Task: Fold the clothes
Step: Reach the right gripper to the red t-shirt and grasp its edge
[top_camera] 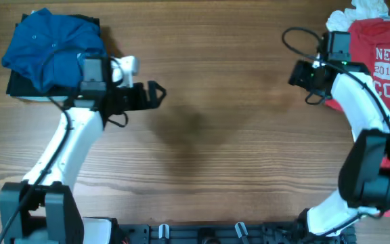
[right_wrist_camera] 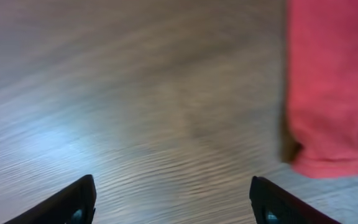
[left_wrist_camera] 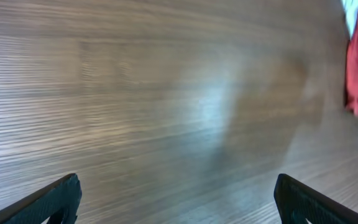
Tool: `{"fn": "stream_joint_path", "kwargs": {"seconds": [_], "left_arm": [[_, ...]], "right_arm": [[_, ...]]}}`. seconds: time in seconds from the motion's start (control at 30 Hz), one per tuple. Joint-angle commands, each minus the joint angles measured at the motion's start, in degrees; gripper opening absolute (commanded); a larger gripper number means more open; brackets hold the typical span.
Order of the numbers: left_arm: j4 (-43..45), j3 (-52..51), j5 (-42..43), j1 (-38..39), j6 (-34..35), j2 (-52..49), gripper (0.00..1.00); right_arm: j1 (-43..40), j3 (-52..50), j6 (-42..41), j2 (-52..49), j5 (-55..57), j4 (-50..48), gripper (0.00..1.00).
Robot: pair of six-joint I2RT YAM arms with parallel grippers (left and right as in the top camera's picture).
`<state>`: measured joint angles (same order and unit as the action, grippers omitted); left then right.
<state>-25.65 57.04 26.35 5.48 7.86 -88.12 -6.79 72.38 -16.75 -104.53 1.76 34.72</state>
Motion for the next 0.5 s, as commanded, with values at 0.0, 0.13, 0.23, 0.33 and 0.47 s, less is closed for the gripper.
{"fn": "stream_joint_path", "kwargs": {"seconds": [0.0,0.13,0.23,0.33,0.47], "left_arm": [[0.9,1.0,-7.8,6.0,-0.1,0.3,1.0],[2.2,1.0,-11.4,11.8,-0.1,0.2,0.99],[2.8,1.0,-13.9,14.1,-0.1,0.2,0.99],[3.1,1.0,-13.8,15.2,0.0,0.2,1.0],[3.2,1.0,-13.8,15.3,-0.1,0.2,1.0]], "right_arm": [[-3.2,0.3,-1.2,-1.9,2.4,-0.8,0.81],[-6.9,0.2,-1.3,-2.6,2.9,-3.3,0.84],[-9.6,0.2,-1.3,-4.9,2.3,-5.9,0.84],[-10.9,0.2,-1.3,-7.6,2.4,-6.8,0.81],[-11.7,0.2,-1.4,-10.3,2.3,-7.1,0.8]]}}
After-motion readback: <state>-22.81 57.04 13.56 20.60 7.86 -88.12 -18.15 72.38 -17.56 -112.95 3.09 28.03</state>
